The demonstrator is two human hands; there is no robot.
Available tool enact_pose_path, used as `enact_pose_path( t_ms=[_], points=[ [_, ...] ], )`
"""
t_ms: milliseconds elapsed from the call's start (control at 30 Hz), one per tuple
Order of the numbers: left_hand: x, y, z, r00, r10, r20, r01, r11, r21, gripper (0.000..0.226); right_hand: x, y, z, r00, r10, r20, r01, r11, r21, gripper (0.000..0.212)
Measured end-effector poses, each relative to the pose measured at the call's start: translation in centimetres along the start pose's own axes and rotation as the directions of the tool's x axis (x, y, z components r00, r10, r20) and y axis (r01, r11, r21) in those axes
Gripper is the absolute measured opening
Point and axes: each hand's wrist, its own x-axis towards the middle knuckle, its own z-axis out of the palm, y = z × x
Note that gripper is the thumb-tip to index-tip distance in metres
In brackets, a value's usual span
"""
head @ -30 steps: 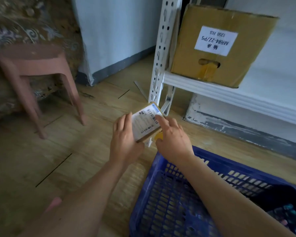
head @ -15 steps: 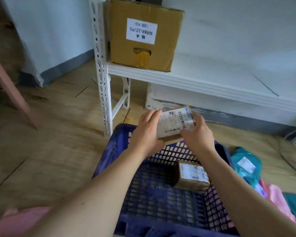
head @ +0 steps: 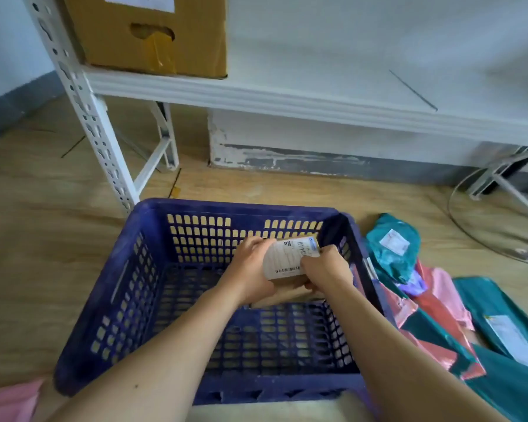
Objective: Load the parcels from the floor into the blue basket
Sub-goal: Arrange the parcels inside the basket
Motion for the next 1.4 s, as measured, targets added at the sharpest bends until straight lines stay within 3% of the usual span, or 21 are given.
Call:
enact_pose_path(
  t_ms=[67, 300, 500, 633, 900, 967, 1033, 1133, 1200, 1267, 1400],
  points=[
    [0.5, -0.4, 1.2, 1.000, -0.024, 0.015, 0.024, 0.999, -0.027, 0.066, 0.5, 1.1, 0.2, 1.000, 0.016, 0.015, -0.016, 1.000, -0.015, 0.047],
    [1.5, -1.6, 4.3, 0.965, -0.259, 0.040, 0.261, 0.932, -0.253, 0.078, 1.7, 4.4, 0.8, 0.973, 0.208, 0.100, -0.199, 0.976, -0.089, 0.054],
    [3.0, -2.1, 6.3, 0.824, -0.521, 0.224, 0.564, 0.712, -0.418, 0.068, 2.0, 6.0, 1.5, 0.955, 0.242, 0.170, -0.236, 0.970, -0.056, 0.036],
    [4.0, -2.3, 7.6, 0.795, -0.541, 0.273, 0.604, 0.674, -0.425, 0.045, 2.3, 7.3, 2.4, 0.955, 0.237, 0.176, -0.226, 0.971, -0.083, 0.037],
    [5.4, -3.1, 9.3, 0.780, -0.541, 0.314, 0.621, 0.610, -0.492, 0.051, 2.5, 8.0, 3.7, 0.955, 0.231, 0.186, -0.211, 0.970, -0.118, 0.064],
    [5.6, -3.2, 10.1, 0.781, -0.525, 0.340, 0.623, 0.610, -0.489, 0.061, 2.5, 7.9, 4.0, 0.952, 0.224, 0.209, -0.196, 0.969, -0.148, 0.057],
    [5.7, -3.3, 10.6, 0.767, -0.538, 0.351, 0.642, 0.624, -0.446, 0.054, 2.4, 7.9, 4.3, 0.951, 0.206, 0.230, -0.168, 0.970, -0.173, 0.049],
    [5.1, -3.4, 11.0, 0.675, -0.633, 0.378, 0.737, 0.596, -0.319, 0.036, 2.3, 8.0, 4.3, 0.960, 0.179, 0.216, -0.131, 0.967, -0.218, 0.046],
    [4.5, -3.6, 11.3, 0.564, -0.680, 0.468, 0.820, 0.531, -0.216, 0.037, 2.3, 8.2, 4.4, 0.965, 0.176, 0.195, -0.130, 0.964, -0.231, 0.046],
    [4.4, -3.8, 11.6, 0.522, -0.667, 0.531, 0.845, 0.489, -0.216, 0.044, 2.4, 8.3, 4.3, 0.968, 0.183, 0.172, -0.140, 0.962, -0.236, 0.045],
    [5.1, -4.0, 11.9, 0.646, -0.620, 0.446, 0.758, 0.592, -0.274, 0.057, 2.6, 8.6, 3.8, 0.970, 0.203, 0.134, -0.164, 0.953, -0.256, 0.046]
  ],
)
